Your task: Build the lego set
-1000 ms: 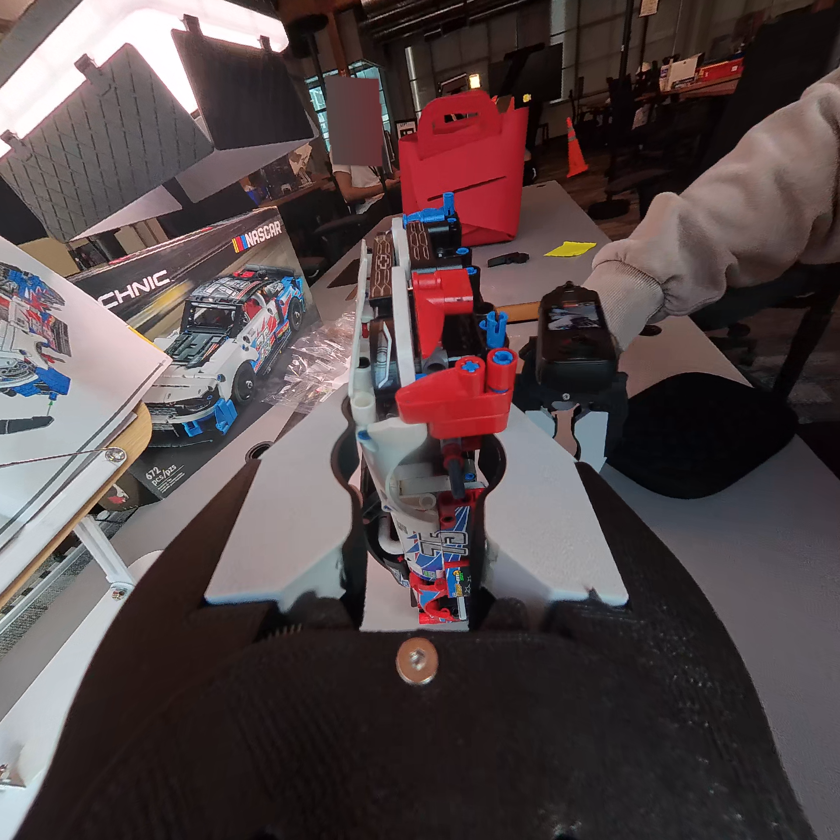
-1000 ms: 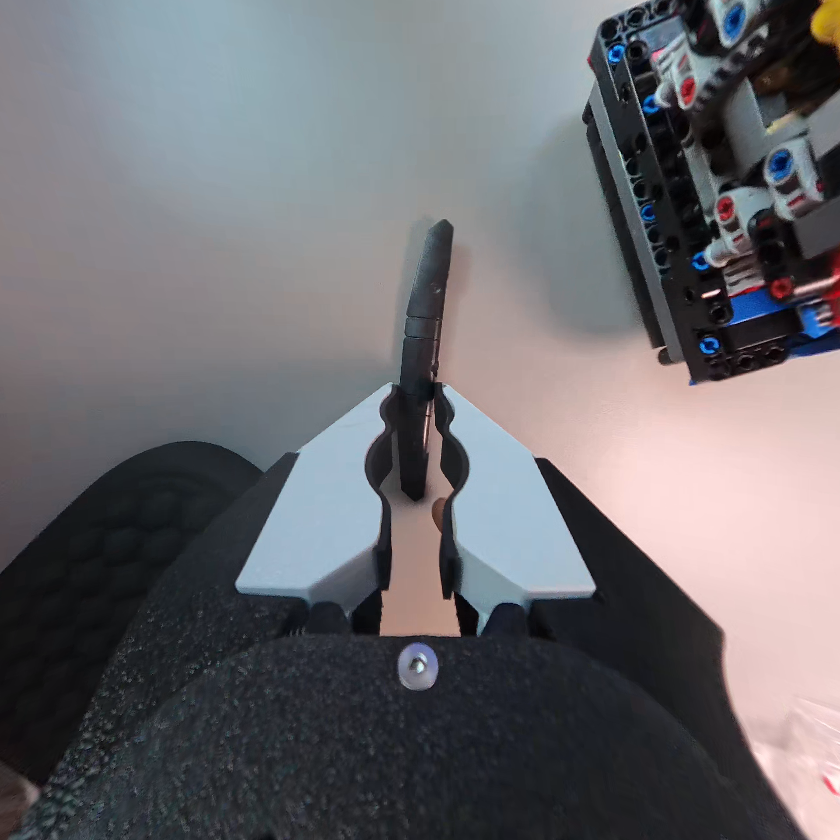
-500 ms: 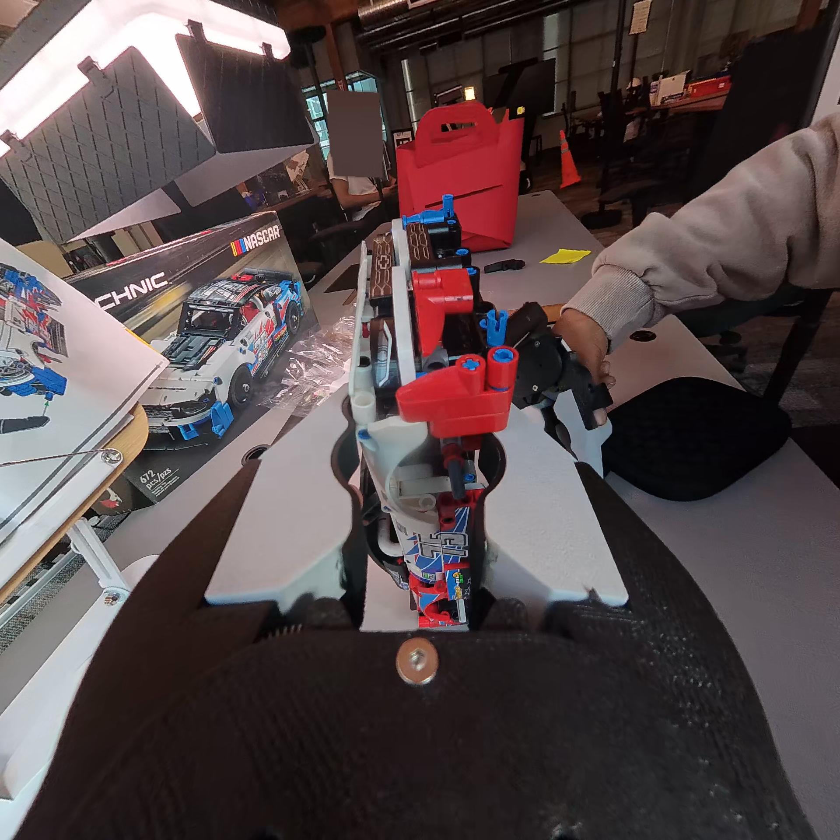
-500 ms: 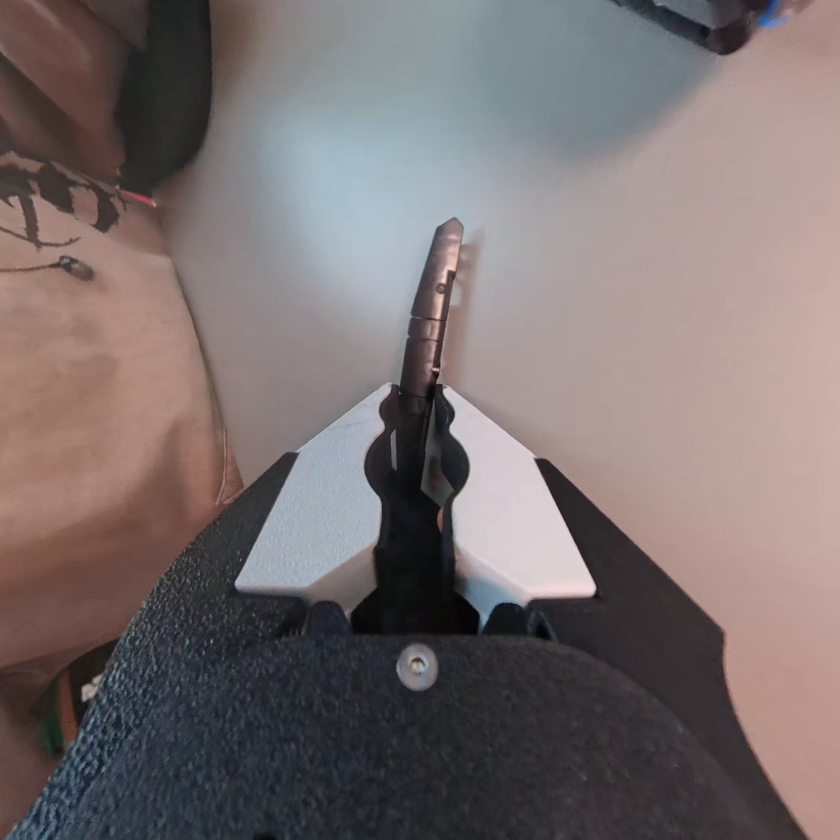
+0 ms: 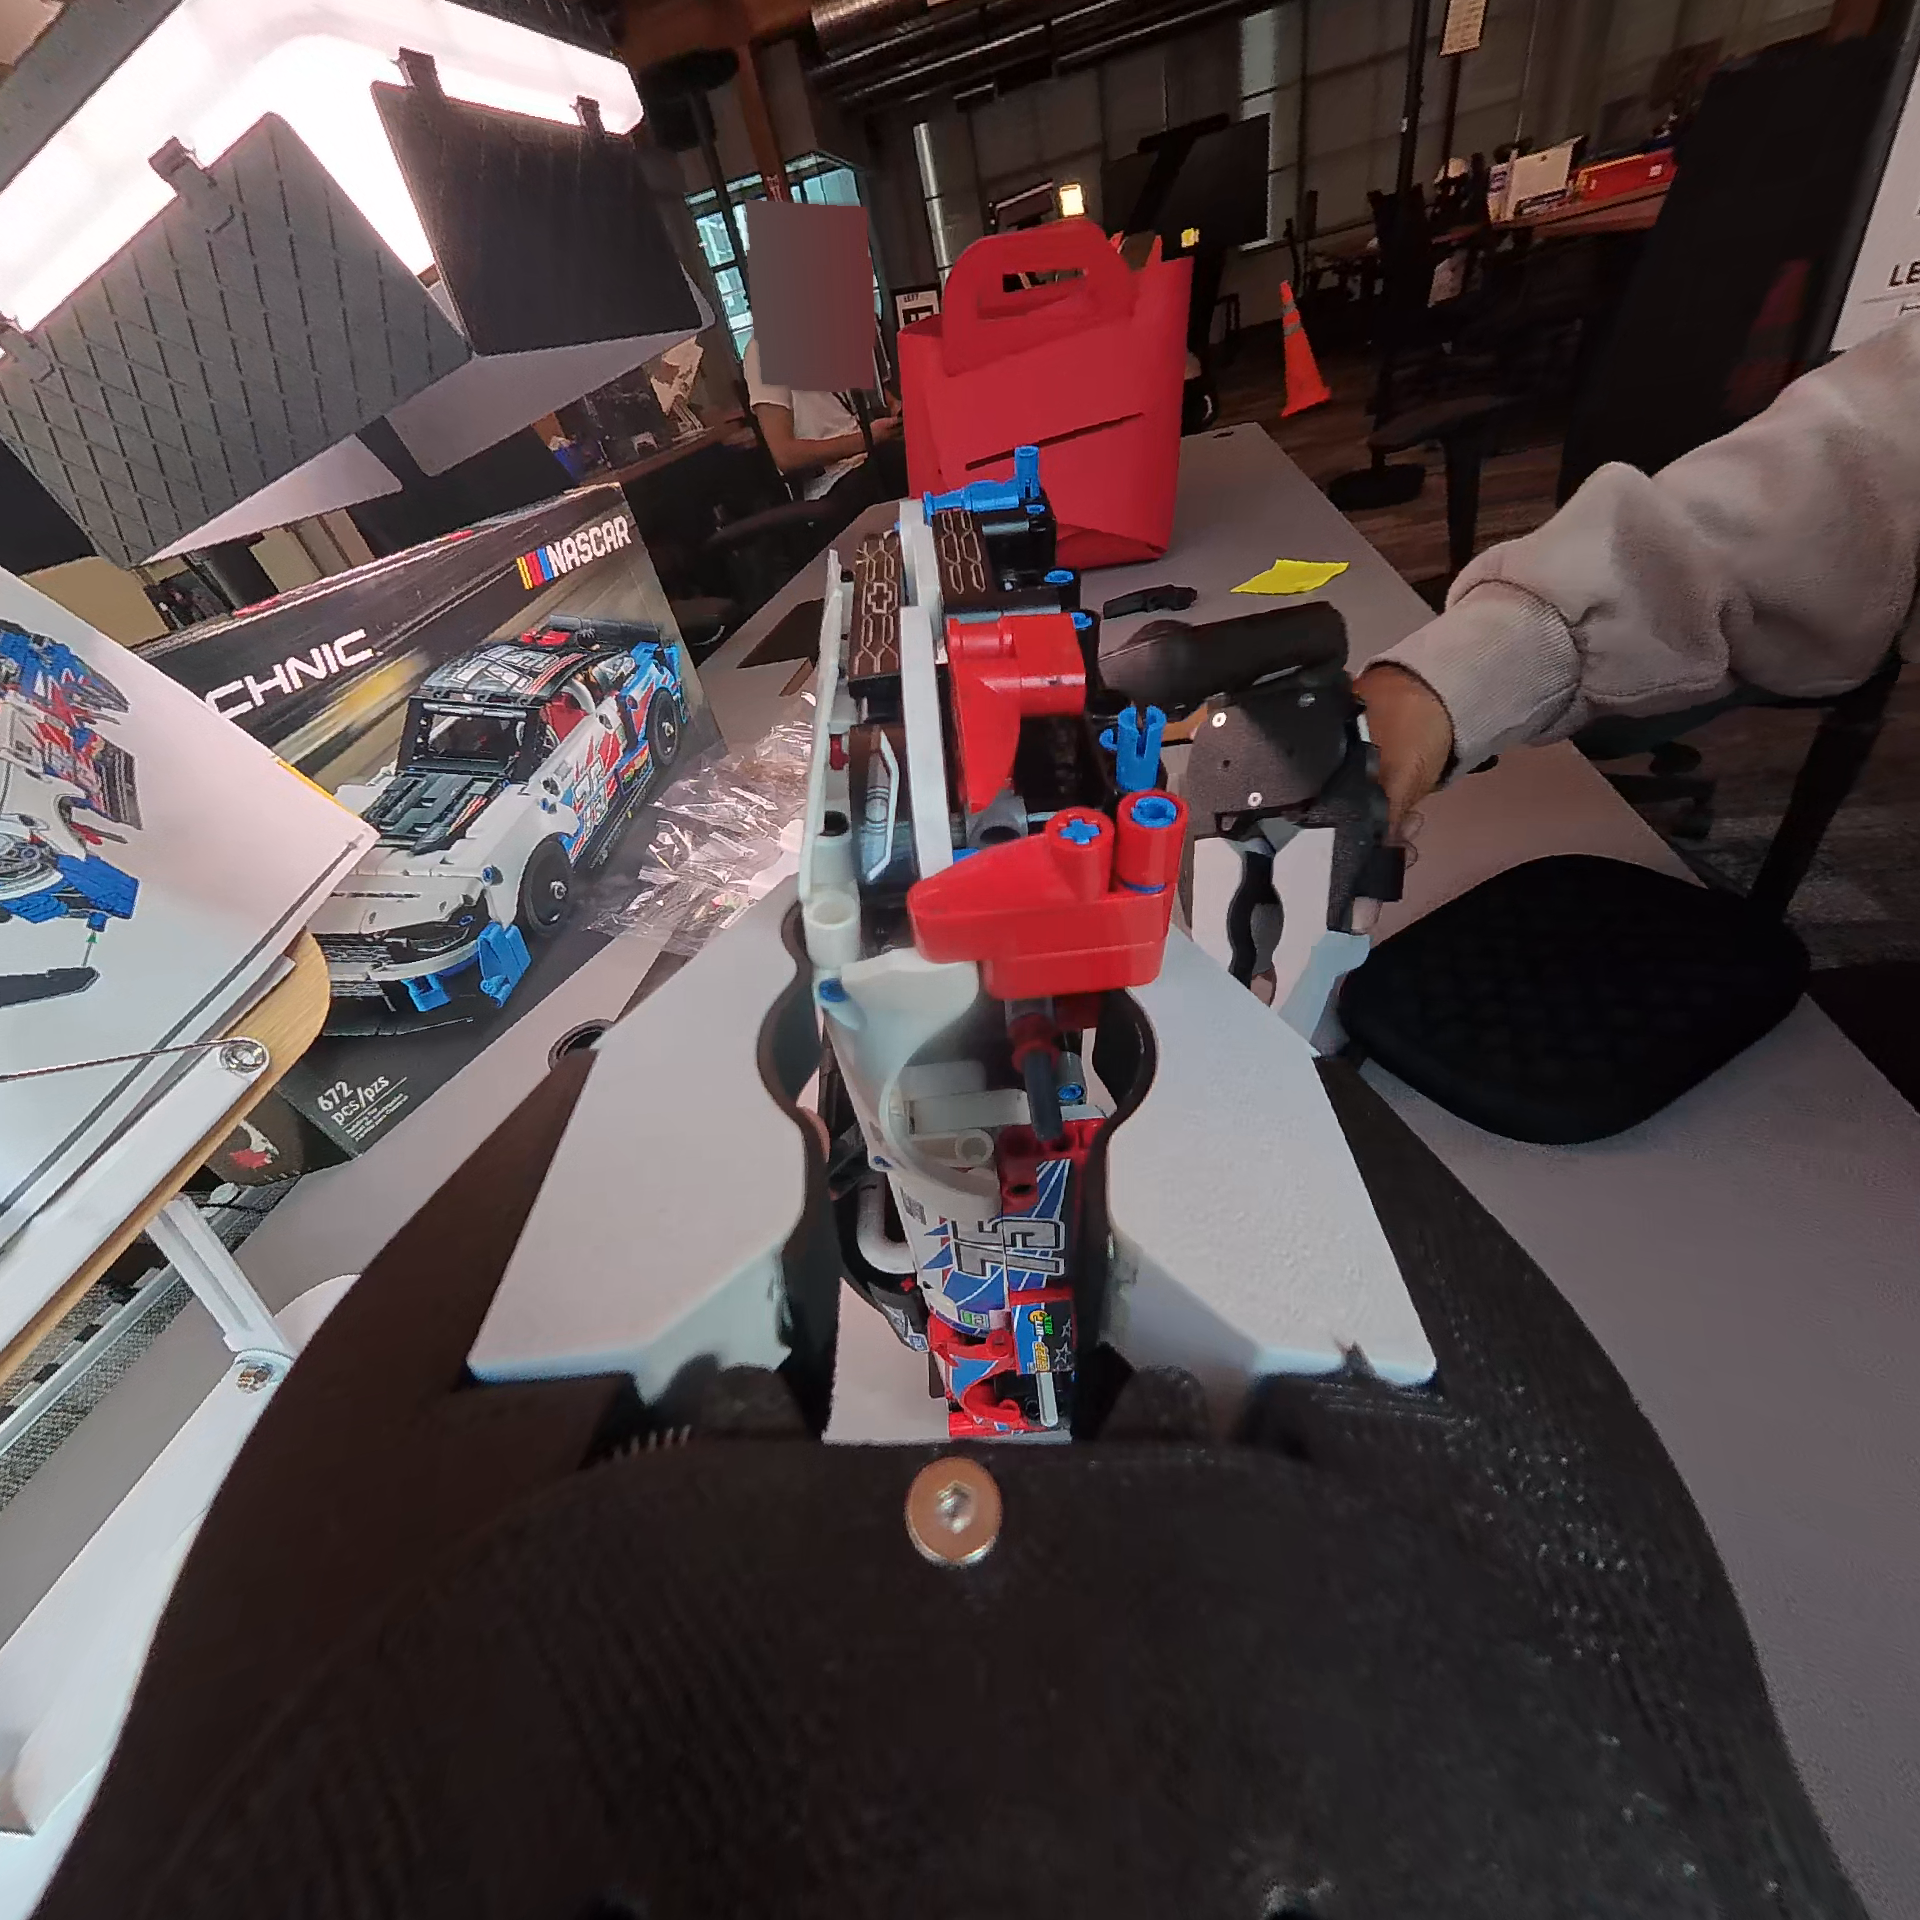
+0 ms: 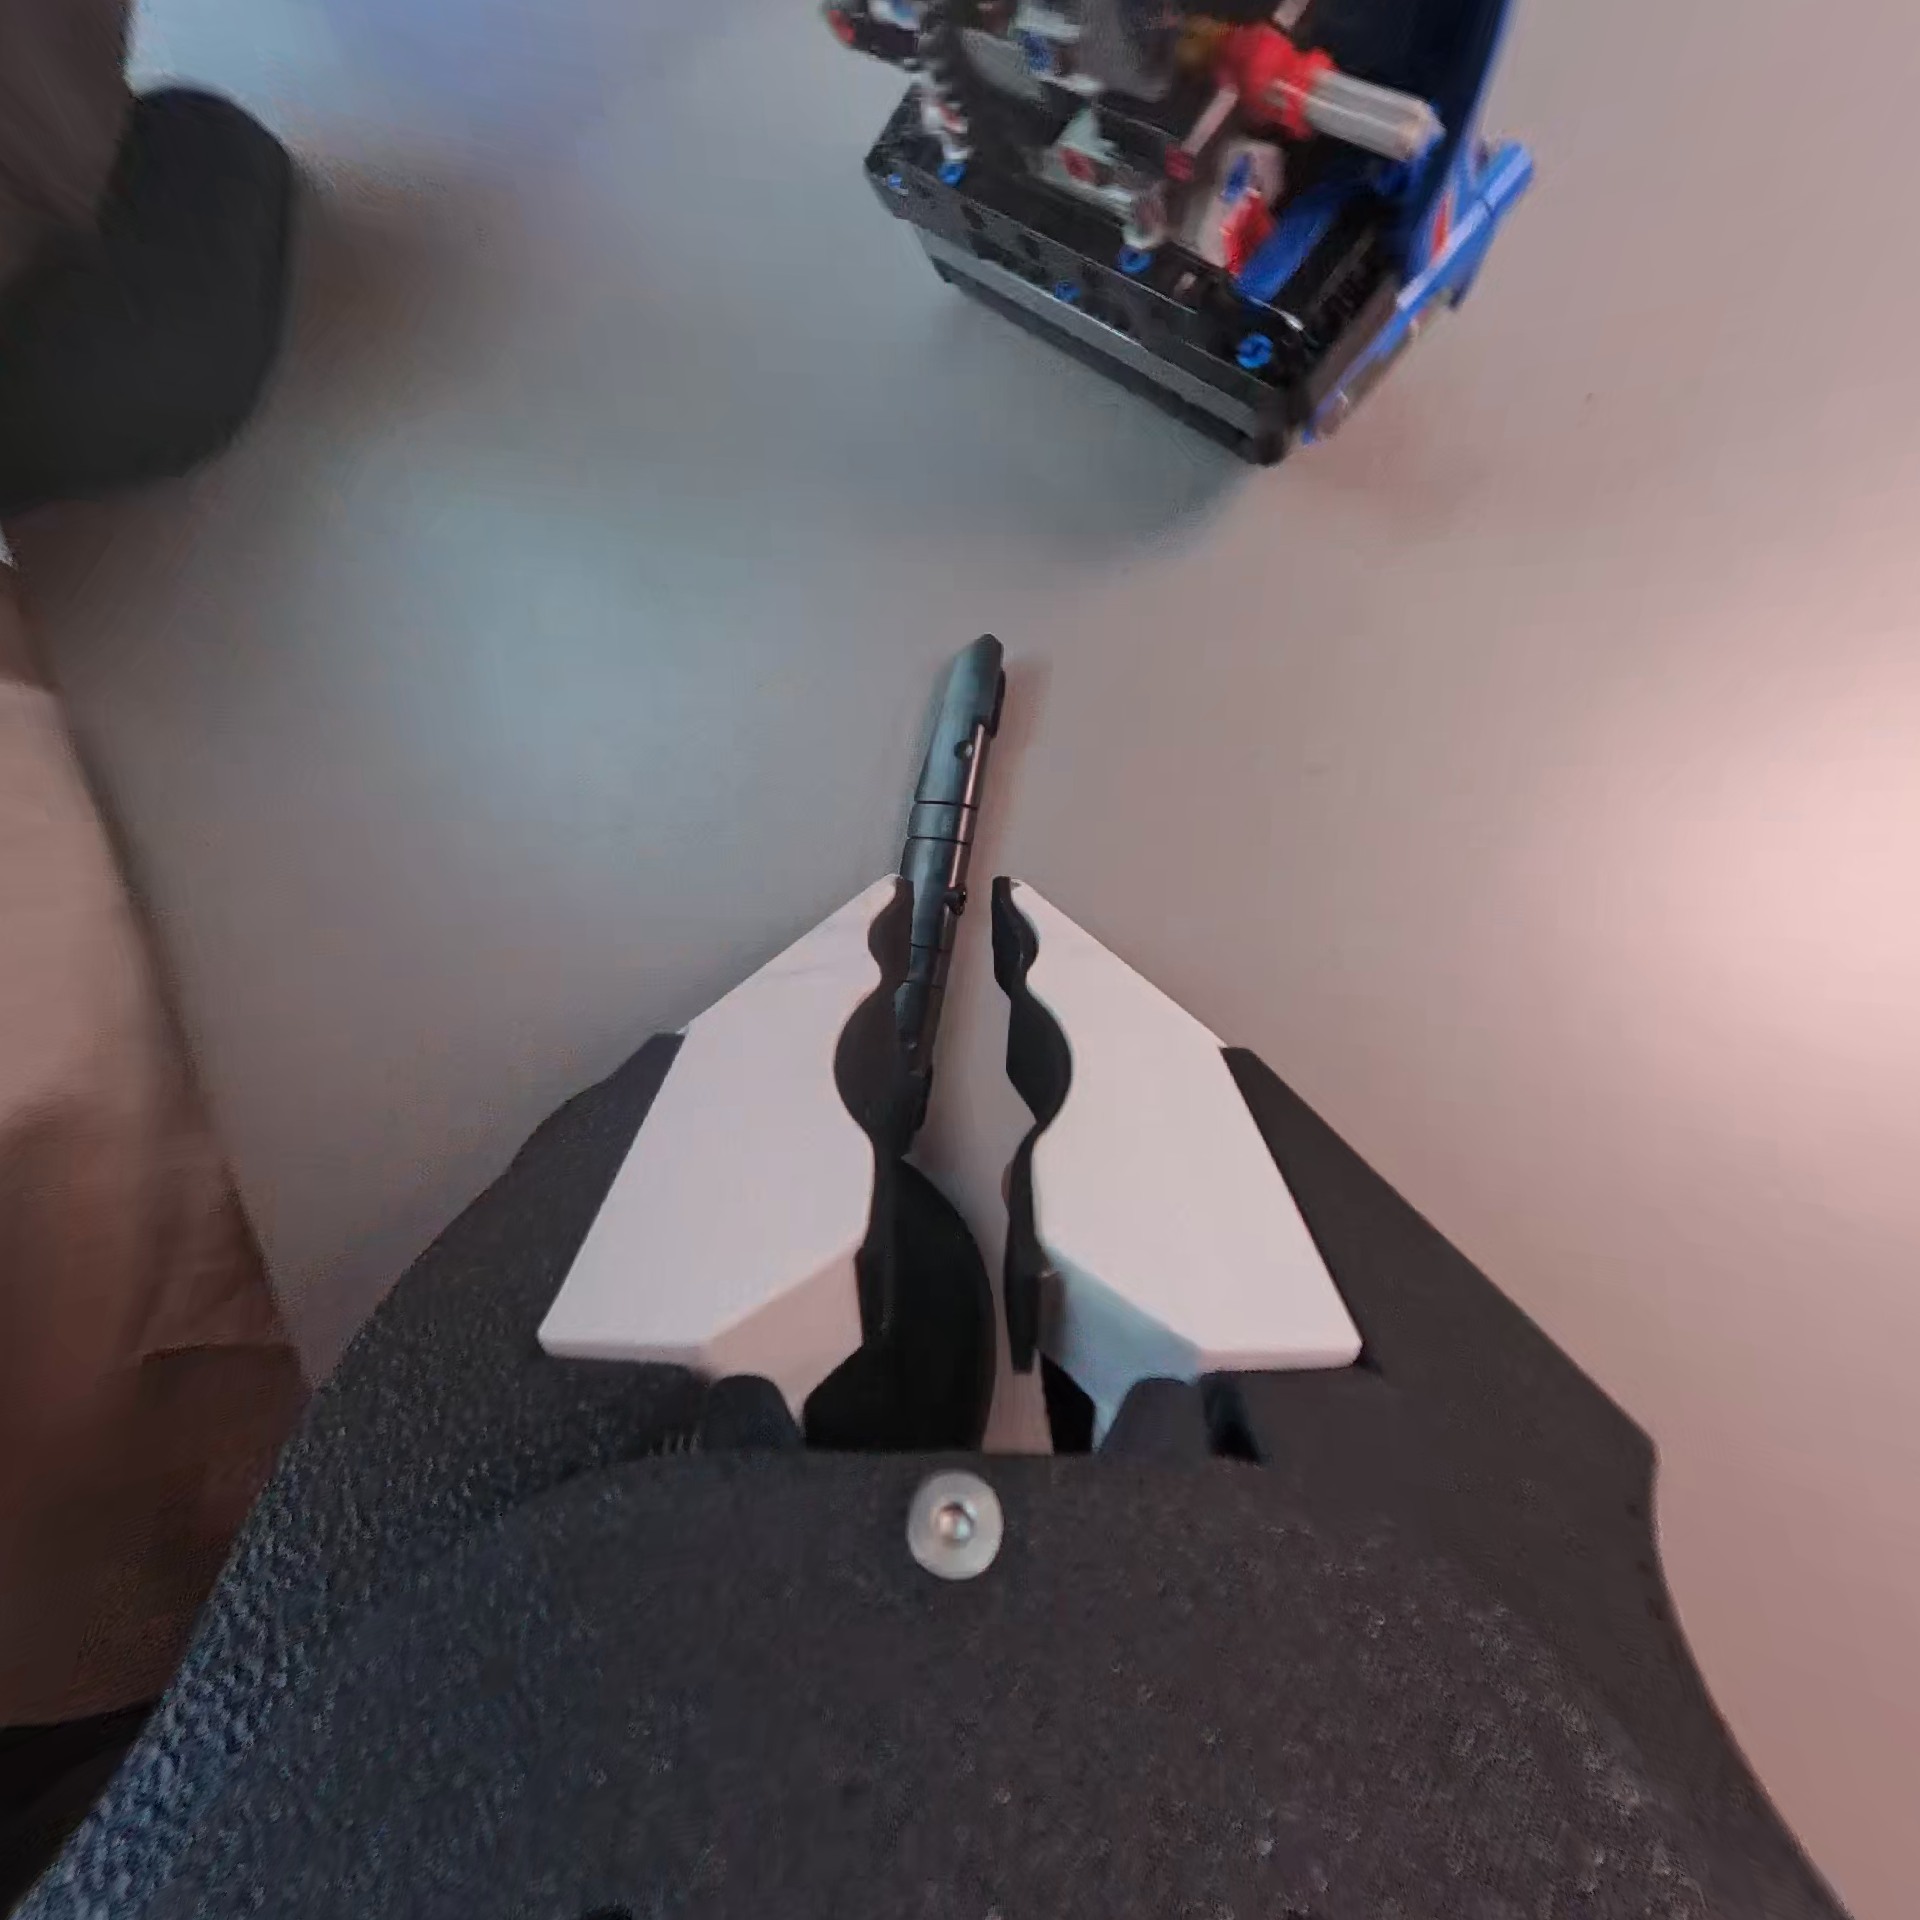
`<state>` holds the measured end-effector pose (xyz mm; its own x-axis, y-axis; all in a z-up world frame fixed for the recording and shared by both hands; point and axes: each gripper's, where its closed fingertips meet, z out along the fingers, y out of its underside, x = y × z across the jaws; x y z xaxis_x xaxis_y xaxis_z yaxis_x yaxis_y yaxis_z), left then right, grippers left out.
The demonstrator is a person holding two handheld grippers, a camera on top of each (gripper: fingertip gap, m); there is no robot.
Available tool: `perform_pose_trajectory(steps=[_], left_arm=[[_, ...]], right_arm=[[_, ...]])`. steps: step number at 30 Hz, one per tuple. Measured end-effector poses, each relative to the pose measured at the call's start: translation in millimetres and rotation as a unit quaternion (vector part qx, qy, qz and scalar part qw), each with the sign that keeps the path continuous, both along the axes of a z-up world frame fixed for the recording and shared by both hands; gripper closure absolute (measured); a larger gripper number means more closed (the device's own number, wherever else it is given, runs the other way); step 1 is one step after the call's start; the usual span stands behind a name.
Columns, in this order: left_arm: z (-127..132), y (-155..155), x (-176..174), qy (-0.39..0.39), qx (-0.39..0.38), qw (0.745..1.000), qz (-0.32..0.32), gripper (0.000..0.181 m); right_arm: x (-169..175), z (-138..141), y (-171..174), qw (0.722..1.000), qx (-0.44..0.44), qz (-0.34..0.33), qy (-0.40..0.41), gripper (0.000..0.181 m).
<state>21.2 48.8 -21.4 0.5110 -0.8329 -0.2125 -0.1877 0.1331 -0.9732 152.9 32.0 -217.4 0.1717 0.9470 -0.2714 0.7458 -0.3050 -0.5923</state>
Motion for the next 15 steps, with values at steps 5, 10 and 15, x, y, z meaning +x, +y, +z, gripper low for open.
perform_pose_trajectory(steps=[5,10,15], left_arm=[[0,2,-2,-0.003,-0.003,1.0,0.005,0.13],[0,3,-4,-0.003,-0.004,1.0,0.005,0.132],[0,3,-3,-0.002,-0.004,1.0,0.005,0.13]], right_arm=[[-6,-13,-20,0.972,0.204,0.074,-0.089,0.164],[-6,-24,-16,0.965,0.222,0.072,-0.122,0.161],[-8,-25,-12,0.966,0.209,0.083,-0.128,0.166]])
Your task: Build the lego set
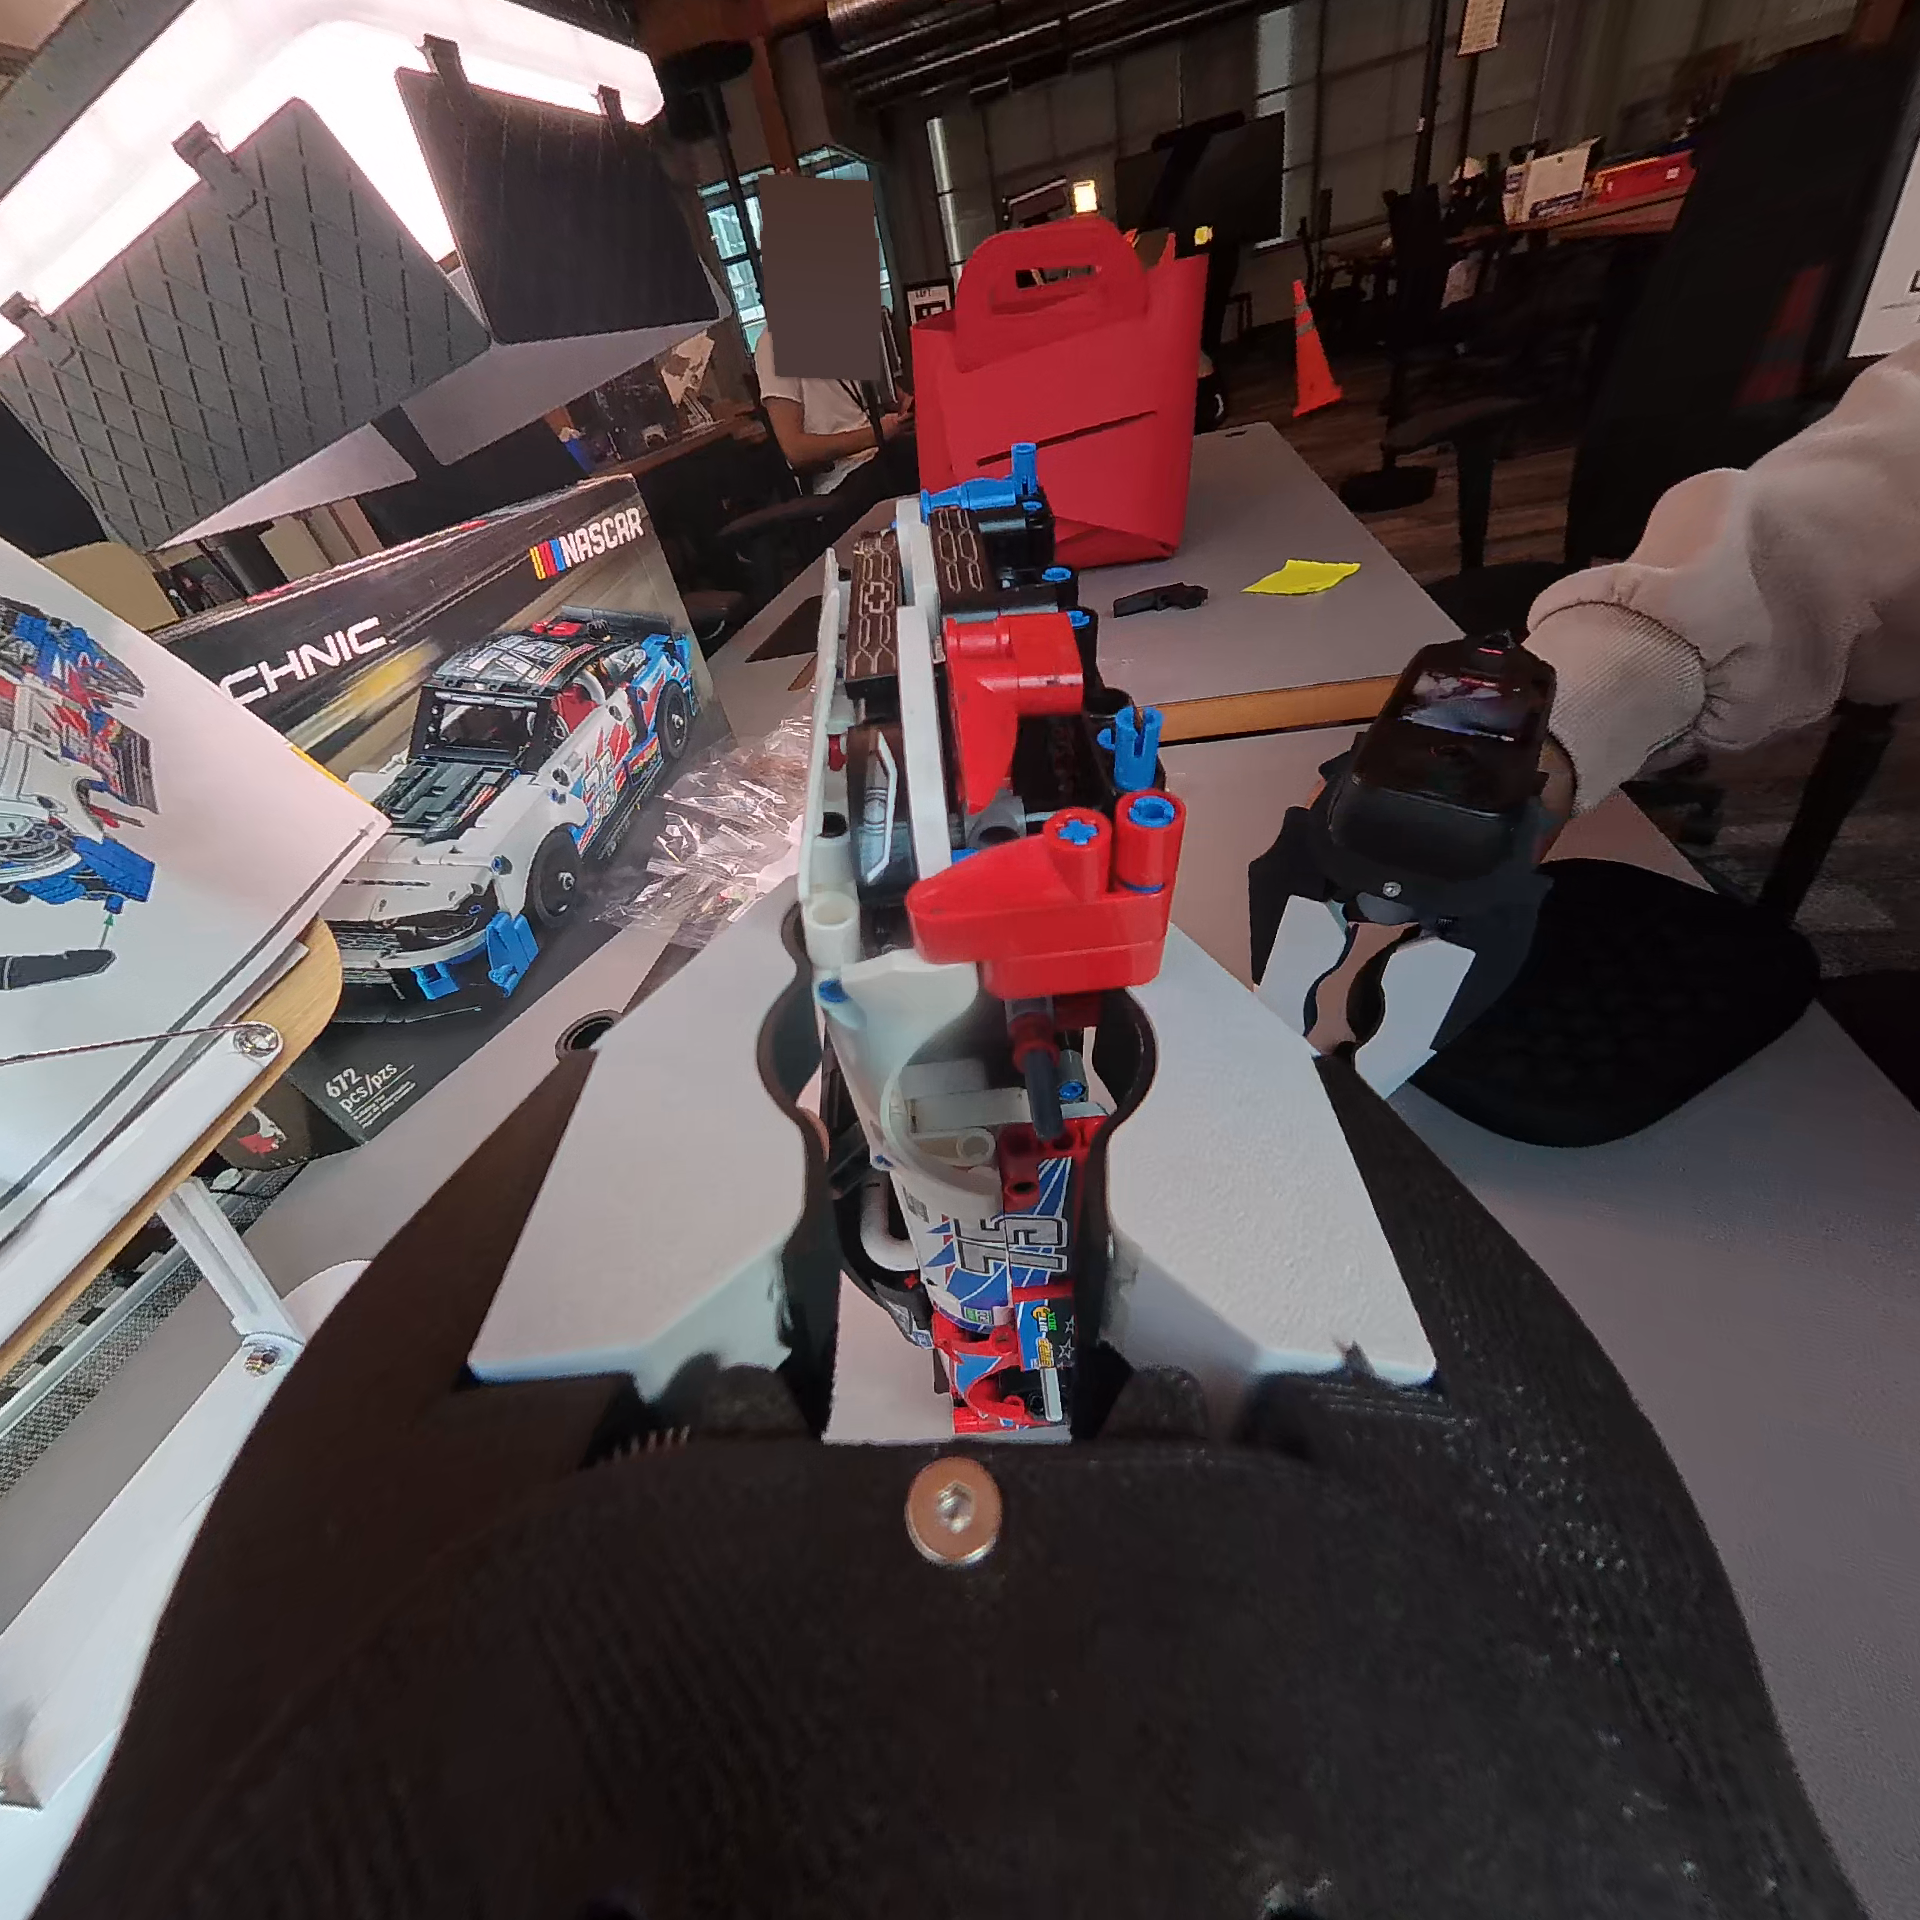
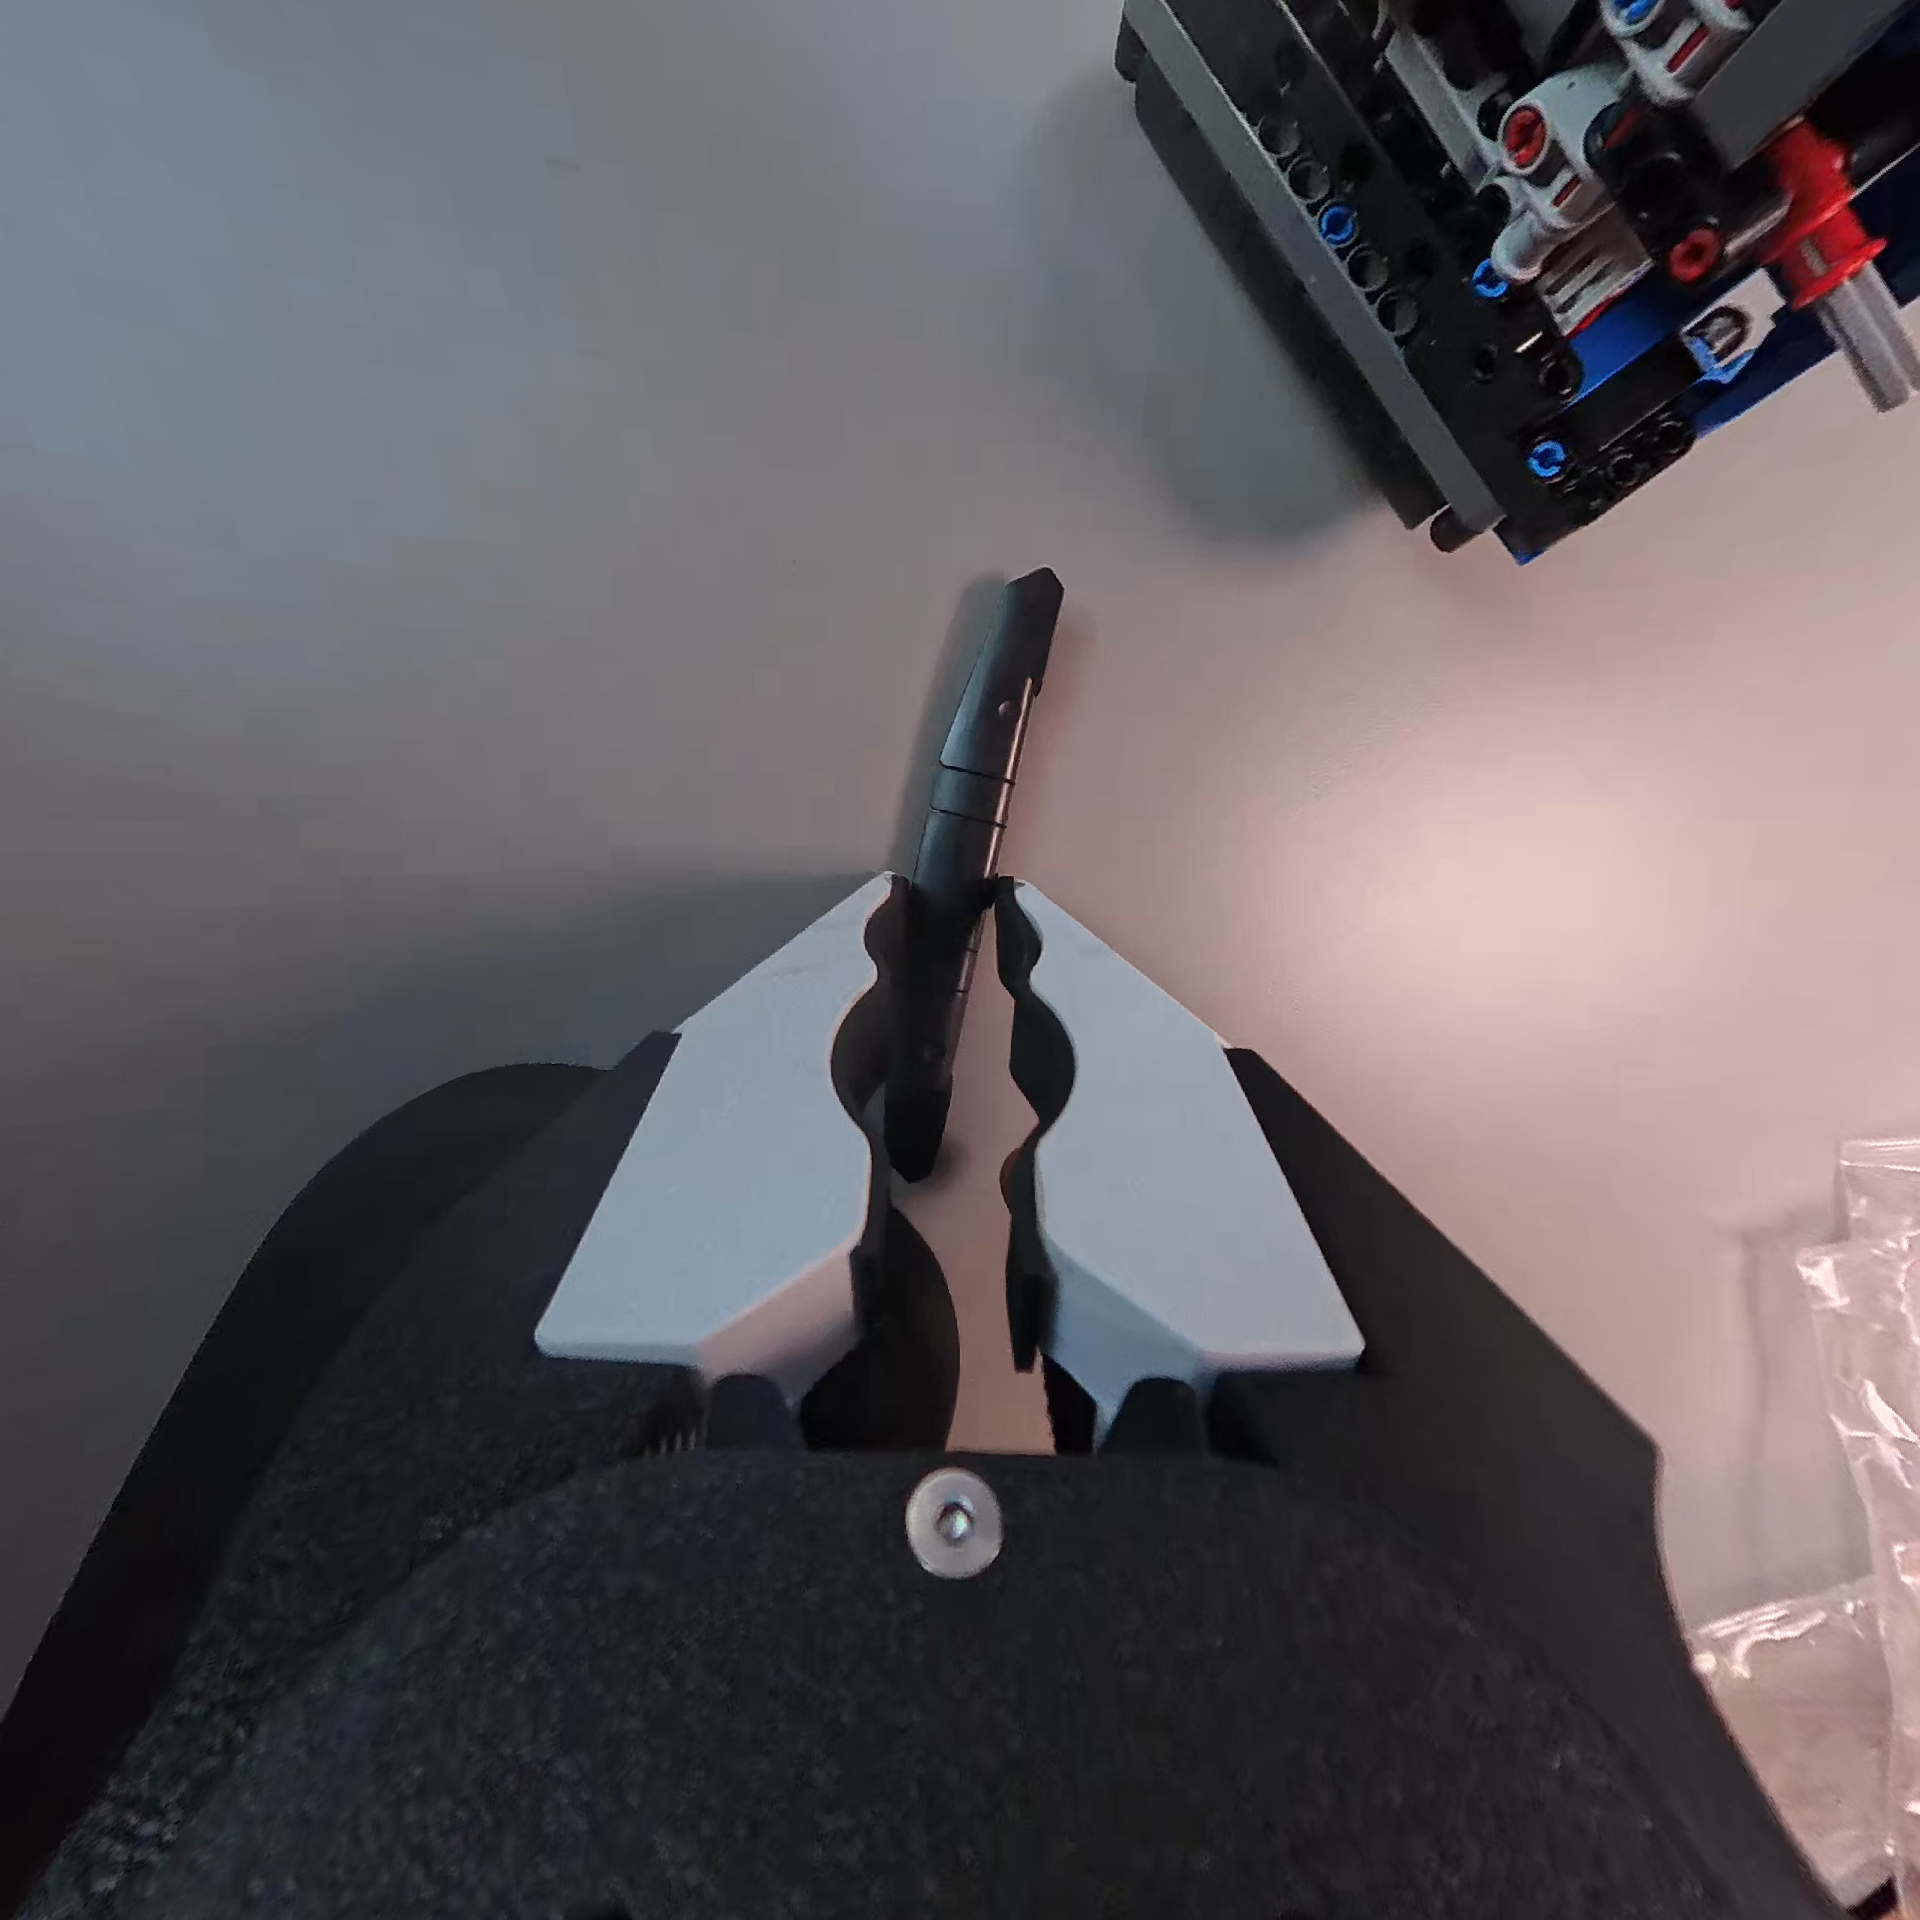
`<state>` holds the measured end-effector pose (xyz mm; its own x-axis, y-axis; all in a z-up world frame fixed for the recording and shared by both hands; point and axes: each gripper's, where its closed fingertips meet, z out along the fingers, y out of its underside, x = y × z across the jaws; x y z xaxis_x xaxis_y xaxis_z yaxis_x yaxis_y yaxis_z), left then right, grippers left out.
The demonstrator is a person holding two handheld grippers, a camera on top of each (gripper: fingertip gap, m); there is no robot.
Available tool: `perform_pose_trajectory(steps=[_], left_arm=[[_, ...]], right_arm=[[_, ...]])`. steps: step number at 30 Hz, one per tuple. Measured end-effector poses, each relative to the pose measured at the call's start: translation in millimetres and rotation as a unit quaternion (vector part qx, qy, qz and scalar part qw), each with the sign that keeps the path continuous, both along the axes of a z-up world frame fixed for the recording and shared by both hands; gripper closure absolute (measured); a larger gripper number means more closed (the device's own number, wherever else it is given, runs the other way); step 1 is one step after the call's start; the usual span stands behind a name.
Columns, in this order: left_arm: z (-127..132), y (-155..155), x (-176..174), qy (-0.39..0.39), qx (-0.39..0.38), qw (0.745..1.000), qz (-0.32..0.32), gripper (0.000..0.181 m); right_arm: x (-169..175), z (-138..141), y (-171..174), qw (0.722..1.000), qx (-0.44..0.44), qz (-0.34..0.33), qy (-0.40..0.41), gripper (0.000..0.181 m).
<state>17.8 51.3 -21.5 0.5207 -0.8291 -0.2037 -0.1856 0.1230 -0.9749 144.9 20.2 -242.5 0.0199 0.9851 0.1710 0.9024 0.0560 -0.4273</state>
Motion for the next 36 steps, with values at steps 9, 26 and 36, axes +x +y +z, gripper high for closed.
perform_pose_trajectory(steps=[9,26,36], left_arm=[[0,0,-1,-0.002,-0.002,1.0,-0.001,0.131],[0,3,-4,-0.014,-0.008,1.0,-0.002,0.131],[0,2,-3,-0.009,-0.006,1.0,-0.003,0.131]], right_arm=[[3,4,-20,0.935,-0.342,-0.081,0.055,0.168],[26,6,25,0.926,-0.314,-0.173,0.113,0.168],[38,8,28,0.858,-0.439,-0.239,0.123,0.166]])
